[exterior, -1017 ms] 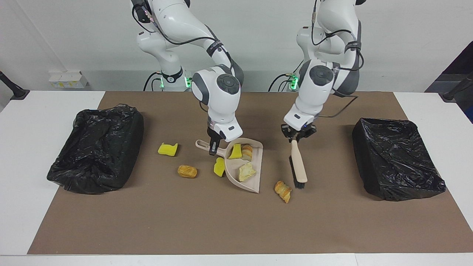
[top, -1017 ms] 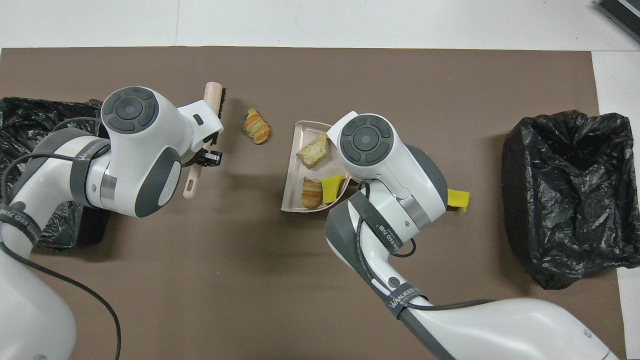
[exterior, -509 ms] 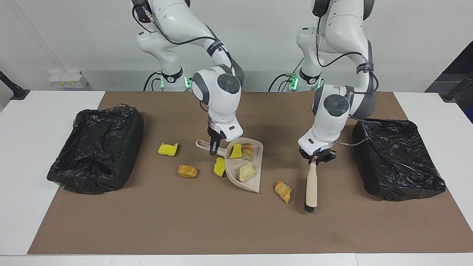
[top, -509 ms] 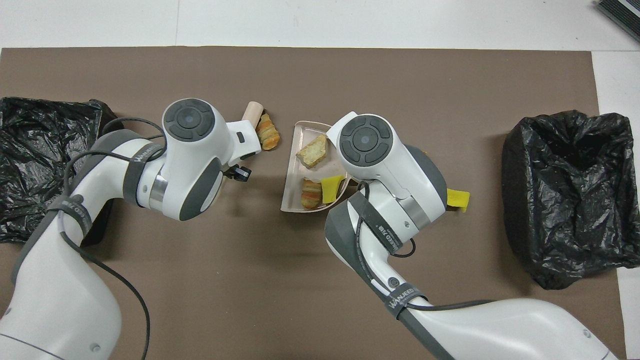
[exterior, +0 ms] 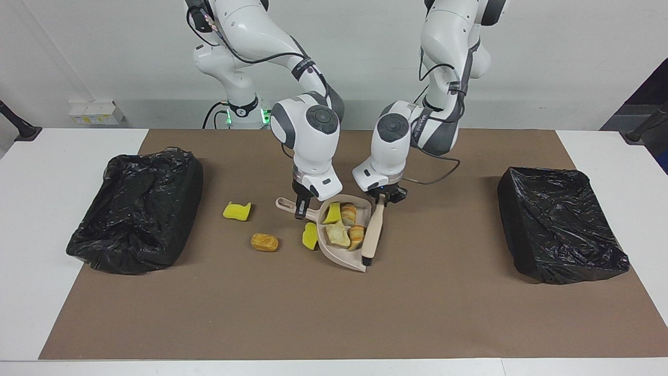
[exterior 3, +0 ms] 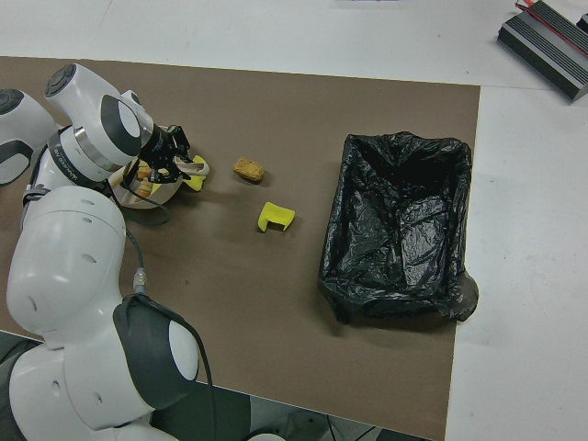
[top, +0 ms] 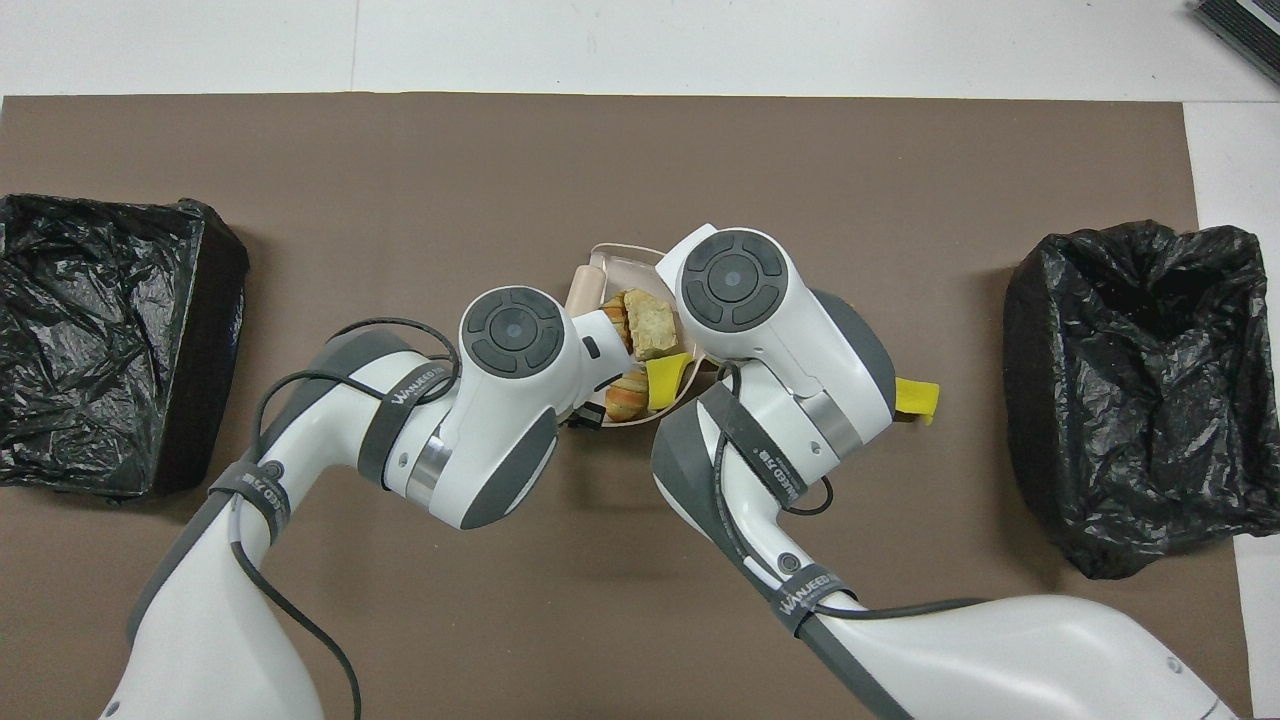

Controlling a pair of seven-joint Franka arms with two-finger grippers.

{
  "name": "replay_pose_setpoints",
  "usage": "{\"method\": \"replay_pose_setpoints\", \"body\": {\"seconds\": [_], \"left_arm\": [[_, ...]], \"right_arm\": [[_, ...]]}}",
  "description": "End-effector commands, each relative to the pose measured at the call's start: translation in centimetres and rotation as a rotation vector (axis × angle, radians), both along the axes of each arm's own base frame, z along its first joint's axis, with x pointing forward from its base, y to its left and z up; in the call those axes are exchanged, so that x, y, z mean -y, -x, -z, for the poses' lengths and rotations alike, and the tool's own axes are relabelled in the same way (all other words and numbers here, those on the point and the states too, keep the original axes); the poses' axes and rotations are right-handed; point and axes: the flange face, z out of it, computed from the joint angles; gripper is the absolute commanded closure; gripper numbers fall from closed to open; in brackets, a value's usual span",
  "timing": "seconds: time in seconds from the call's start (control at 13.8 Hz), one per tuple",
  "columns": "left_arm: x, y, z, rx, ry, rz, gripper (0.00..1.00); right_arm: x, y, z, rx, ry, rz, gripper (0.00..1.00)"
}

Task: Sweep and dump trash in bin
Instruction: 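Sweep the remaining bread into the dustpan with the left gripper, then carry the loaded dustpan to the bin with the right gripper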

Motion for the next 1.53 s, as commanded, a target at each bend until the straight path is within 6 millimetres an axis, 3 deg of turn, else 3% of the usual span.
{"method": "replay_pose_setpoints", "body": {"seconds": [0.0,0.29,0.58,0.65,0.8,0.87,1.09,1.24,1.45], "left_arm": [[0.7,1.3,-0.4,-0.005,0.023,-0.033,1.00],[-3.8,-0.8,-4.0,-0.003,0.022,-0.161,1.00],[-3.5,1.1,-5.2,-0.031,-0.023,-0.329,1.00],[-2.1,2.1,-5.5,-0.024,-0.023,-0.344,1.00],[-1.2,4.0,-5.1,-0.014,-0.024,-0.401,1.00],[-0.3,6.1,-4.6,-0.008,-0.020,-0.389,1.00],[1.0,10.9,-3.7,0.022,0.006,-0.429,1.00],[1.9,12.9,-3.5,0.017,-0.005,-0.435,1.00],[5.4,17.7,-3.7,0.030,0.008,-0.467,1.00]], "right_arm": [[0.6,0.6,0.1,-0.007,0.023,-0.017,1.00],[0.7,0.5,0.2,-0.010,0.017,-0.020,1.00],[1.4,-0.2,-0.4,-0.012,0.001,-0.098,1.00],[2.2,-0.6,-1.1,-0.007,-0.002,-0.105,1.00],[3.1,-0.9,-3.1,-0.006,-0.041,-0.157,1.00],[4.1,-1.2,-4.1,-0.007,-0.074,-0.157,1.00],[8.6,-2.5,-7.8,0.001,-0.115,-0.165,1.00],[11.9,-3.1,-9.4,0.006,-0.142,-0.170,1.00],[16.7,-4.2,-11.5,0.005,-0.140,-0.188,1.00]]}}
